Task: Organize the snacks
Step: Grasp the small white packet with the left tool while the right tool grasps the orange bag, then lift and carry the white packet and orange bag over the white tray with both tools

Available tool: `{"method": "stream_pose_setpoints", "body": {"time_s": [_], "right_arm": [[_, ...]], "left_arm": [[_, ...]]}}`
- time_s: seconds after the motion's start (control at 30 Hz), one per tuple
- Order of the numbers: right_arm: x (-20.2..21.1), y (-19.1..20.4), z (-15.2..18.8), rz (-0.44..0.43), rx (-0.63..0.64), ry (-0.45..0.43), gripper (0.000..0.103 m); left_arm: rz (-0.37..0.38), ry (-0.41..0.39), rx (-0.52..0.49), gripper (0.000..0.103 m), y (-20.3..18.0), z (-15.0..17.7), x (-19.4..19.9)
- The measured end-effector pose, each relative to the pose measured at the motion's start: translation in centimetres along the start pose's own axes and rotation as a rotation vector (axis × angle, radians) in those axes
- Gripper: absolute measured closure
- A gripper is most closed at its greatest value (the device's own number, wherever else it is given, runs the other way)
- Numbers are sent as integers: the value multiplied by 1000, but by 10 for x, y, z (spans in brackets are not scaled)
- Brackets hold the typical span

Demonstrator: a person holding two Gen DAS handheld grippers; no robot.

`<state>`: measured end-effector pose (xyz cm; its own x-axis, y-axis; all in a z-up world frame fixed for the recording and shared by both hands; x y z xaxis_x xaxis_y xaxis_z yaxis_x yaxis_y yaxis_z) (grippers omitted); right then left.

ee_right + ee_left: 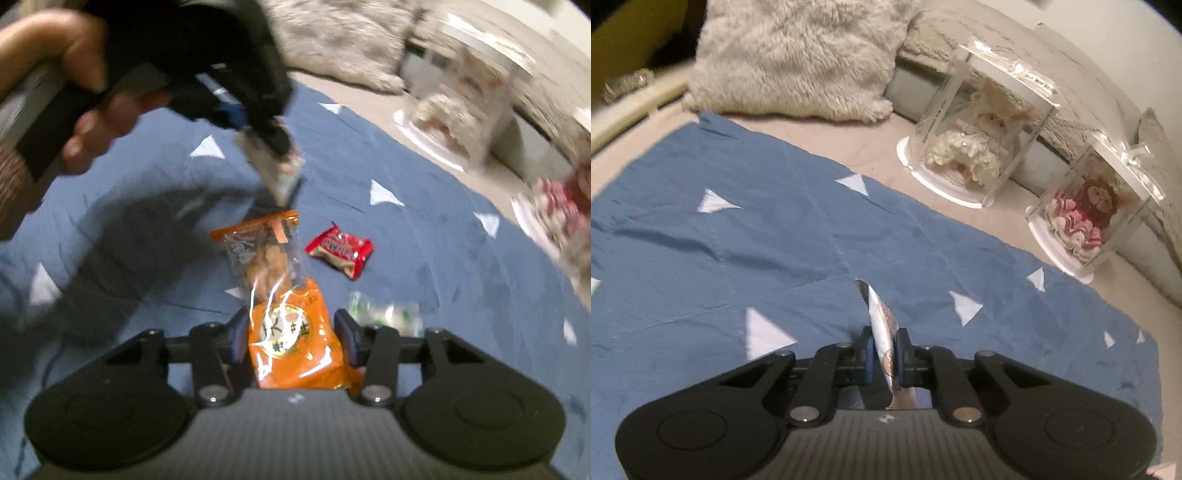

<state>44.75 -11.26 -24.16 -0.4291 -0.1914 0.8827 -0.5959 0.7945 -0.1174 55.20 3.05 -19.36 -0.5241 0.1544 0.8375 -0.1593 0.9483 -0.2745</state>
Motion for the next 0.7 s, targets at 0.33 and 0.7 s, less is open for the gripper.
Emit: {"method": "stream_pose_setpoints", "body": {"time_s": [0.33, 0.7], "right_arm": [[46, 6, 11, -30, -257, -60, 50], [96, 30, 38, -32, -404, -90, 50]], "left_arm": [[-53, -17, -56, 90, 12, 37, 55], [-88, -43, -124, 90, 9, 95, 114]]}}
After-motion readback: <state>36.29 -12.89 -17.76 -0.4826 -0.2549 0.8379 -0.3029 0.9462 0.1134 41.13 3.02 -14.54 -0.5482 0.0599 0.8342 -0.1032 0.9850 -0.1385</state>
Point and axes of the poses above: each gripper's, at about its wrist camera, not at the fingertips, and x roughly against the way its jaws point, y to its left, z to its underside, the point moved 8 cm from there along -x, roughly the way its jaws point, and after that the axes turned 8 degrees about y, right-handed, at the moved point
